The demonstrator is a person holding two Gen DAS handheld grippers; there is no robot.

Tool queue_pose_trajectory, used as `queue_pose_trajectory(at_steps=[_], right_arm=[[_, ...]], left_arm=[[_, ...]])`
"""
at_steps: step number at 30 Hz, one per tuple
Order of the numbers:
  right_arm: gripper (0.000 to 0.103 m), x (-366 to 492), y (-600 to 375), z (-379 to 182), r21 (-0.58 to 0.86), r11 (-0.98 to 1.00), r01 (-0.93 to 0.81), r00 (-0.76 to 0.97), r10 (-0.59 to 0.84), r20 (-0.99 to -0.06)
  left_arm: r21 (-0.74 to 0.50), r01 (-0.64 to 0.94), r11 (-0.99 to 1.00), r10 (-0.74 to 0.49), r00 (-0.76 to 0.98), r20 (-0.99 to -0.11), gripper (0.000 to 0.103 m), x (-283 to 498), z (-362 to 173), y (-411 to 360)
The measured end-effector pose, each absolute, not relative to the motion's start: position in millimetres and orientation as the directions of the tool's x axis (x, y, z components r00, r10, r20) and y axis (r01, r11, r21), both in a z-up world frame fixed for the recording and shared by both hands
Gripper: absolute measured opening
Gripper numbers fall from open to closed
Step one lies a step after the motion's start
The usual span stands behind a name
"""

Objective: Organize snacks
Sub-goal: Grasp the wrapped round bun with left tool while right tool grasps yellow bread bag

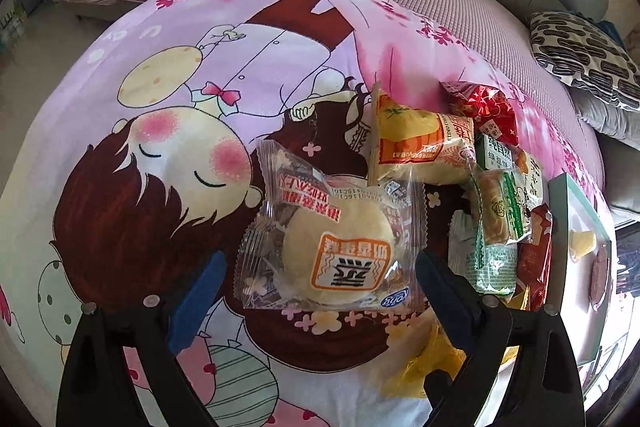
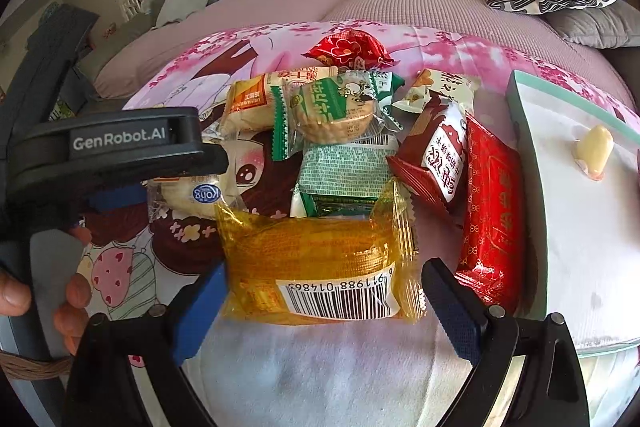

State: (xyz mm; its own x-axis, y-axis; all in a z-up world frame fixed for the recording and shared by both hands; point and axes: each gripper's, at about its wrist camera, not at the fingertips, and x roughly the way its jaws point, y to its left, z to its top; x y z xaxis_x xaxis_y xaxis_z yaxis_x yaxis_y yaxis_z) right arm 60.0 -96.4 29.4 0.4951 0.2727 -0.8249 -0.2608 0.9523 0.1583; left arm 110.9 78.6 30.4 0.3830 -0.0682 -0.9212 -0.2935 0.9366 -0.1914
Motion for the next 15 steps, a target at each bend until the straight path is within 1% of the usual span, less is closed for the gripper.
queue_pose_trajectory(at_steps=[3,8,9,12,15], right_arm=[[0.096,60.1,-96.6,29.0,0.162,0.951,-0.263,0.494,0.277,-0.824],[0.091,59.5,-96.8,30.1,0.167,0.949,-0.265,0.492,0.283,-0.823],[0.091,59.4,-97.1,30.4,0.169,0.949,-0.266,0.491,0.284,-0.823],[0.088,59.7,-98.3,30.6,0.177,0.949,-0.262,0.487,0.289,-0.824],[0.086,58.9,-98.3,31.8,0.177,0.949,-0.26,0.487,0.288,-0.824]], left_arm=[[-0.182,-0.294,0.938,-0.055,0.391,-0.919,0.096,114.0,31.2,76.5],[-0.201,-0.327,0.923,-0.055,0.404,-0.913,0.096,116.1,29.9,82.6],[-0.198,-0.327,0.924,-0.054,0.402,-0.914,0.095,116.3,29.3,82.2],[-0.222,-0.321,0.921,-0.079,0.403,-0.912,0.086,116.8,27.8,80.9],[-0.227,-0.317,0.921,-0.085,0.404,-0.911,0.083,116.3,27.8,80.4]])
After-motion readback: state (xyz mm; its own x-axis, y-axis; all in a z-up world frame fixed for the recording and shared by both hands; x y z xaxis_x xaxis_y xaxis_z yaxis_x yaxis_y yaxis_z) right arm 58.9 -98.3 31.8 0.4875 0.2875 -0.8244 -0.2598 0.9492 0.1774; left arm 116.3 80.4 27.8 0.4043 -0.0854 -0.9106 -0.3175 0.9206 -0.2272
